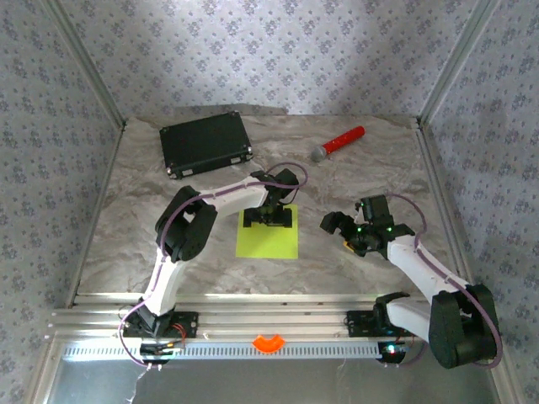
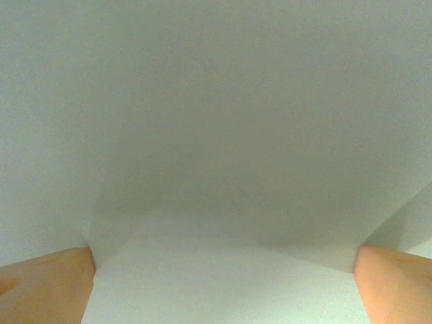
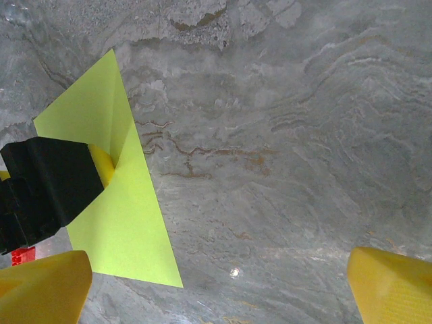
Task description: Fold a paper plane with a square sheet of paper (pick it up from the middle)
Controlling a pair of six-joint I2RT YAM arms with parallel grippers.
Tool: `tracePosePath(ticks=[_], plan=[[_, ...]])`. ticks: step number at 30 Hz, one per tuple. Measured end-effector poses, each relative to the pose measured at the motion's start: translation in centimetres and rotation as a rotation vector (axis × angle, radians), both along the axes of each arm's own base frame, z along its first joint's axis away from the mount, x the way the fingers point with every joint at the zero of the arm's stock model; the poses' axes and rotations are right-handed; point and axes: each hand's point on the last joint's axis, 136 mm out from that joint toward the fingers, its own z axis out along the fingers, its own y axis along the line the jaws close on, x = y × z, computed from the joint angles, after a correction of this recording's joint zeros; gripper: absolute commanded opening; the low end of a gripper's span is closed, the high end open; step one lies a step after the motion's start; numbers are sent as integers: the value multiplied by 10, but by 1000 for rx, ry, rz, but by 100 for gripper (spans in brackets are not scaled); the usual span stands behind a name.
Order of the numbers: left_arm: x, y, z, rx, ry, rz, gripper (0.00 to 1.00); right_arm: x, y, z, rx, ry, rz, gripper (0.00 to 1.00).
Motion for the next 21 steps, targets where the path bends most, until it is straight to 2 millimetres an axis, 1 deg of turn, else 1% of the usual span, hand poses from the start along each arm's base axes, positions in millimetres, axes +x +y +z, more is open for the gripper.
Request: tracePosePath(ticks=[14,19,21], plan=[[0,0,0,-3,-2,0,94,-1,2,-1,-2,6,-4,99],[0,0,1,-7,-7,-13,89,-1,3,-1,-2,6,-2,99],[-1,1,1,-9,-11,-22,84,-1,3,-1,-2,6,-1,99]])
